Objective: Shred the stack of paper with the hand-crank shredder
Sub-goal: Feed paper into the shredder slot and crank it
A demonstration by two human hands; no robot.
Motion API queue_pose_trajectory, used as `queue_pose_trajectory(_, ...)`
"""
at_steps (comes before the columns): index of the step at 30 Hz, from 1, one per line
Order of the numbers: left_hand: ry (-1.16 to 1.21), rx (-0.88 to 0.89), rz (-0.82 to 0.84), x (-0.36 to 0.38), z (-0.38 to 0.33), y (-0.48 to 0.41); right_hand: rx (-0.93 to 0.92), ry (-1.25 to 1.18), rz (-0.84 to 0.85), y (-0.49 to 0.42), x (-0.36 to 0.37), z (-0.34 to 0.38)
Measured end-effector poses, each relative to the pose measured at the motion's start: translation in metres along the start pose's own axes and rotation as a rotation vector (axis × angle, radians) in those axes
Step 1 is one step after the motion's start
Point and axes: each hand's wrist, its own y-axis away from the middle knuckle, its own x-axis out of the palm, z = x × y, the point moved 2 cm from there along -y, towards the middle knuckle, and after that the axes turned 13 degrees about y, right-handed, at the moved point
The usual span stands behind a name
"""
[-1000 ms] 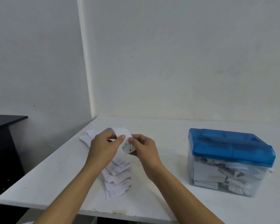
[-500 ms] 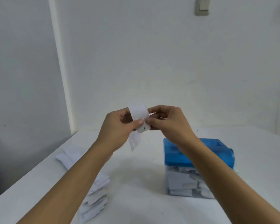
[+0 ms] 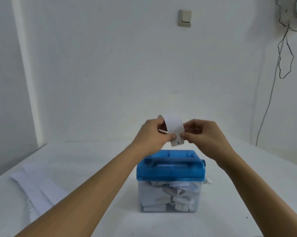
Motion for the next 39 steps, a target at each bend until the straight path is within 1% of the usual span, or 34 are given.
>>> queue_pose_trajectory(4, -0.101, -0.031, 0.094, 0.012, 0.021, 0.004, 0.041, 0.087, 0.073, 0.011, 0.005, -0.024)
queue_pose_trajectory(8, -0.212, 0.000, 0.123, 0.018, 0.025, 0.009, 0.027, 0.131, 0.051, 0.019, 0.010, -0.037)
queue_pose_trajectory(14, -0.182, 0.025, 0.088, 0.021, 0.028, 0.009, 0.014, 0.097, -0.051, 0.017, 0.011, -0.044)
queue_pose_trajectory(17, -0.181, 0.004, 0.108, 0.021, 0.028, 0.009, 0.007, 0.097, -0.059, 0.013, 0.011, -0.044)
queue_pose_trajectory(19, -0.188, 0.007, 0.097, 0.021, 0.028, 0.009, -0.003, 0.093, -0.047, 0.012, 0.010, -0.042)
queue_pose_trajectory(22, -0.188, 0.005, 0.079, 0.021, 0.028, 0.010, -0.024, 0.108, 0.017, 0.013, 0.010, -0.039)
queue_pose_trajectory(28, -0.186, -0.050, 0.111, 0.020, 0.030, 0.008, -0.044, 0.186, 0.066, 0.013, 0.008, -0.039)
queue_pose_trajectory(32, -0.280, -0.095, 0.124, 0.020, 0.032, 0.007, -0.064, 0.236, 0.093, 0.016, 0.008, -0.041)
queue_pose_trajectory(36, -0.306, -0.115, 0.145, 0.020, 0.033, 0.006, -0.041, 0.226, 0.107, 0.015, 0.007, -0.043)
queue_pose_trajectory(39, -0.326, -0.115, 0.163, 0.021, 0.032, 0.007, -0.018, 0.155, 0.095, 0.015, 0.005, -0.048)
